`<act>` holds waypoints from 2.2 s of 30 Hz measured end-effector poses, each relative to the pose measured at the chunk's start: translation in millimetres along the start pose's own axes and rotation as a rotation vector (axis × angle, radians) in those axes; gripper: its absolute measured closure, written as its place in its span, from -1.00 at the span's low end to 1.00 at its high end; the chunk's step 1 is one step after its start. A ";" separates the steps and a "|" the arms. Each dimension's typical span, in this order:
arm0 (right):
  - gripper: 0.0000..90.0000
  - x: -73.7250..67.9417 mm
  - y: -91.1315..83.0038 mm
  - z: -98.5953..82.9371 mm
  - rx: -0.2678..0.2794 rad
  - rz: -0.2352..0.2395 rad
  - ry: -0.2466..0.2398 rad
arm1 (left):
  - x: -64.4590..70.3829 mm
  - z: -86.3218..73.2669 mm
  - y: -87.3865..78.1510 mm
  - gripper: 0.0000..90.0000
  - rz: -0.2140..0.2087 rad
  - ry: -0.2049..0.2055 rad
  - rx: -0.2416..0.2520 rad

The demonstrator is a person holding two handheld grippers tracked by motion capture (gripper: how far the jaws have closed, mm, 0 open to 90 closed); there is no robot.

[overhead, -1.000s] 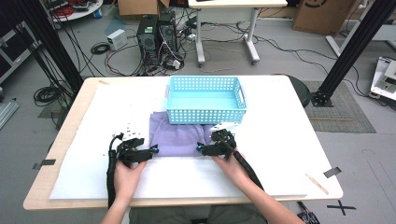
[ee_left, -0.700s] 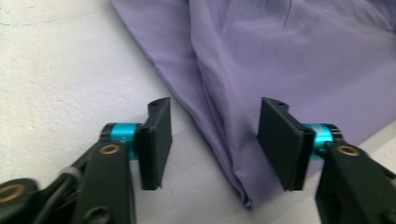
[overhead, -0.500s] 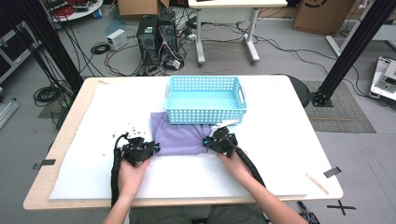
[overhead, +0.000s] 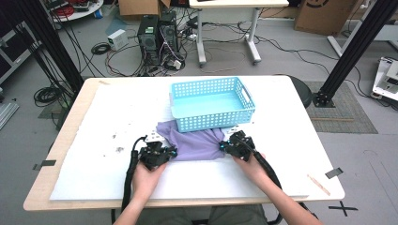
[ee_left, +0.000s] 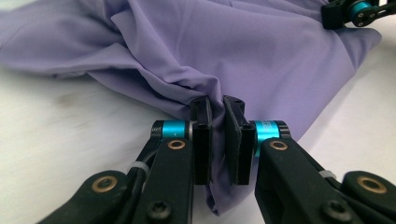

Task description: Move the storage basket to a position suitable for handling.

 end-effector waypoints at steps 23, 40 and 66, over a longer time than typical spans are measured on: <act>0.95 -21.2 -78.5 -87.7 0.022 -0.006 0.001 | 90.4 -44.4 -0.2 0.83 -0.217 0.113 -0.113; 0.89 -40.5 -89.4 -99.1 0.041 0.007 -0.019 | 98.1 -61.6 -15.5 0.76 -0.236 0.138 -0.123; 0.03 -34.1 -36.4 29.6 0.221 -0.001 -0.115 | 55.7 -18.6 -38.2 -0.17 -0.101 0.136 0.094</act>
Point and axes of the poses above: each handheld gripper's, and its own axes: y roughly forward along the jaws, z roughly out of its top, x roughly to its right, the point moved 10 cm from there along y, roughly forward along the jaws, and after that the axes turned 10 degrees about -y, right-handed, at the moved point
